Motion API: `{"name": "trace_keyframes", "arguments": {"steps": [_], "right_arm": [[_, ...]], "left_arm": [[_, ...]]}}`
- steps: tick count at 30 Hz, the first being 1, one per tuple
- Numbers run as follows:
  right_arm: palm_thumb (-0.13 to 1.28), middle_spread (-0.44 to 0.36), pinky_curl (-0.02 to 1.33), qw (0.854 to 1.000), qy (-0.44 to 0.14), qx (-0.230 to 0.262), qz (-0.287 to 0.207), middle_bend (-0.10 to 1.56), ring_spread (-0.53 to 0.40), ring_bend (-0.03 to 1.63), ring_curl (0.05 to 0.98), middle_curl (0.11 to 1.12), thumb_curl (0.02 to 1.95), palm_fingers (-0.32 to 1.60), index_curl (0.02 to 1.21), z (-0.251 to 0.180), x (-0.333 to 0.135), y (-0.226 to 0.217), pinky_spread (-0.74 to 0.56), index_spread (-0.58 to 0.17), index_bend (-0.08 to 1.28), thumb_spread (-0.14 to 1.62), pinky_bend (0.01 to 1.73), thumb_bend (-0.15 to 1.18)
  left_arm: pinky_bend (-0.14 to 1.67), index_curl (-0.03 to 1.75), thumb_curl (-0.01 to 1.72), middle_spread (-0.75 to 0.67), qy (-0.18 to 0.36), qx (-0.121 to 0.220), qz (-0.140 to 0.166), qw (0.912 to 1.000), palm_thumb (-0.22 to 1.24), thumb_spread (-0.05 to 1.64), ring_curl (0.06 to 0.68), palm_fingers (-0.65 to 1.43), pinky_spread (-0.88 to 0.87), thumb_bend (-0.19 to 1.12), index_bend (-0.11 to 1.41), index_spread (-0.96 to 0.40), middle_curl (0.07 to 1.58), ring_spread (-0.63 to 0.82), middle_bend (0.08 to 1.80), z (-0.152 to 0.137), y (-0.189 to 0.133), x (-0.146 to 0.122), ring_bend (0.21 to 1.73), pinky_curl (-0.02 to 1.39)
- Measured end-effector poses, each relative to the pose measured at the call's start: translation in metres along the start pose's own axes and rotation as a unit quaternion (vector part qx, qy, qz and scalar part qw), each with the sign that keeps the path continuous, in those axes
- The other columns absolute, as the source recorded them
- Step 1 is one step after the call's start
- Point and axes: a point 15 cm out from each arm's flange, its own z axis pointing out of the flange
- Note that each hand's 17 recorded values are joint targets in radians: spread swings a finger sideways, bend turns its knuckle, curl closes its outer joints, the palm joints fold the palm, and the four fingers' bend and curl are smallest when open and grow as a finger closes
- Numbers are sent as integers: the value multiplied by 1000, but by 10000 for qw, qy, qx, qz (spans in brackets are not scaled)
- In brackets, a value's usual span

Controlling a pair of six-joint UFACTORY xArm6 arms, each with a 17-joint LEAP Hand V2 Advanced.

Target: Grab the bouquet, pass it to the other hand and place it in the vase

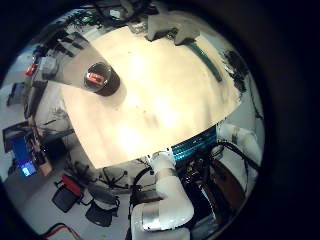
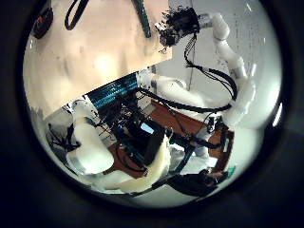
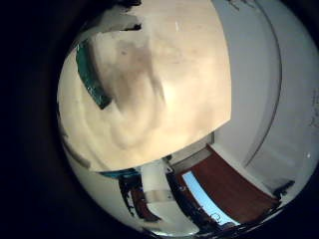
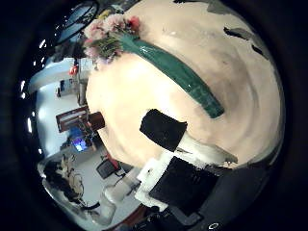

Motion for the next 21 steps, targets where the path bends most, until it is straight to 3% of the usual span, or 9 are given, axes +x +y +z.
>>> {"name": "trace_keyframes", "arguments": {"steps": [9, 21], "right_arm": [[334, -29, -14, 10000, 11, 20, 67, 503, -178, 1046, 215, 429, 352, 618, 390, 24, -5, -28, -52, -234, 206, 1097, 1004, -25], [350, -27, -13, 10000, 74, 8, 13, 547, -176, 1054, 229, 451, 356, 590, 448, 42, -9, -41, -49, -224, 248, 1098, 935, -23]], "left_arm": [[201, 336, 277, 400, -51, 46, 1, 10000, 166, 1114, 209, 16, 573, -21, 171, 7, 288, 591, 187, -13, -11, 1, 439, 312], [198, 334, 275, 400, -48, -46, -55, 10000, 167, 1113, 210, 14, 573, -21, 174, 7, 292, 591, 187, -9, -15, -3, 441, 315]]}}
